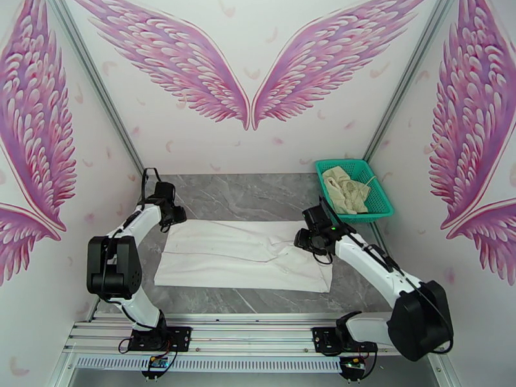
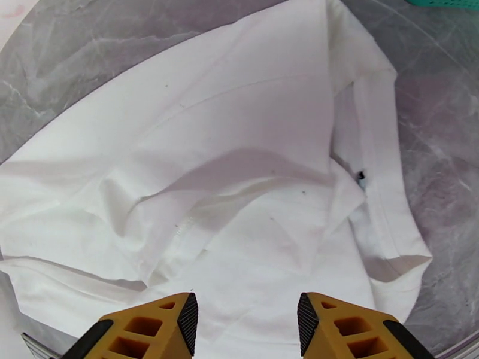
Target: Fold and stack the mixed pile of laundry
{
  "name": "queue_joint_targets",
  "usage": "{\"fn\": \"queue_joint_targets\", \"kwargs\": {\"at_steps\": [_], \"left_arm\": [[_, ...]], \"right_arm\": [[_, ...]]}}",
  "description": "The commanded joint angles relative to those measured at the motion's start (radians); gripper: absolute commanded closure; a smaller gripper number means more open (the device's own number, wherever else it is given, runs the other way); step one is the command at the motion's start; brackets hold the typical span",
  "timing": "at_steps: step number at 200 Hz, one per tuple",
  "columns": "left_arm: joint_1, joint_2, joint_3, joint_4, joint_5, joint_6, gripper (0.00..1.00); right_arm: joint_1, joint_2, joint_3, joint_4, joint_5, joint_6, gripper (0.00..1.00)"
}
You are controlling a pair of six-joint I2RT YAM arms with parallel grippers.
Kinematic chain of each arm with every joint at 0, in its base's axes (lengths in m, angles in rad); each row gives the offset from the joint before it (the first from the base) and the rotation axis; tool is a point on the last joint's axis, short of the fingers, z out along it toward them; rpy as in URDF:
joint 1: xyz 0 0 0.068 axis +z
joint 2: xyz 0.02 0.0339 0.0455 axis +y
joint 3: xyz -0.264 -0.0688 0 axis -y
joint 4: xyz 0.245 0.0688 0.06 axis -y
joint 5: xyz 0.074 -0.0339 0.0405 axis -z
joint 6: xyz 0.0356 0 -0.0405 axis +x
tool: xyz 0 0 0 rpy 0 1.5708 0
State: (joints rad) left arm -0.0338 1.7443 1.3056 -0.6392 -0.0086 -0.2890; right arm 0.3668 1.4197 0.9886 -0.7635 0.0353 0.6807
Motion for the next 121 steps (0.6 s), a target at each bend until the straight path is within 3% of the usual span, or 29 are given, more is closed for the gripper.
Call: {"fn": "queue_joint_targets", "kwargs": {"at_steps": [1, 31, 58, 121], "left_arm": [[-0.03, 0.091, 0.07, 0.0, 0.071, 0.086, 0.49], [-0.043, 0.232, 0.144, -0.06, 0.069, 0.051, 0.57], [-0.023, 0.228, 0.062, -0.035, 0.086, -0.019, 0.62], [0.074, 0.096, -0.231, 0.061, 0.178, -0.194, 0.68]], "right_arm": [[0.004, 0.078, -0.016, 0.0, -0.05, 0.082, 0.48], [0.002, 0.136, -0.059, 0.044, -0.016, 0.125, 0.49], [0.001, 0.255, -0.022, 0.073, 0.029, 0.133, 0.5], [-0.017, 0.616, 0.358, 0.034, 0.052, 0.091, 0.5]]}}
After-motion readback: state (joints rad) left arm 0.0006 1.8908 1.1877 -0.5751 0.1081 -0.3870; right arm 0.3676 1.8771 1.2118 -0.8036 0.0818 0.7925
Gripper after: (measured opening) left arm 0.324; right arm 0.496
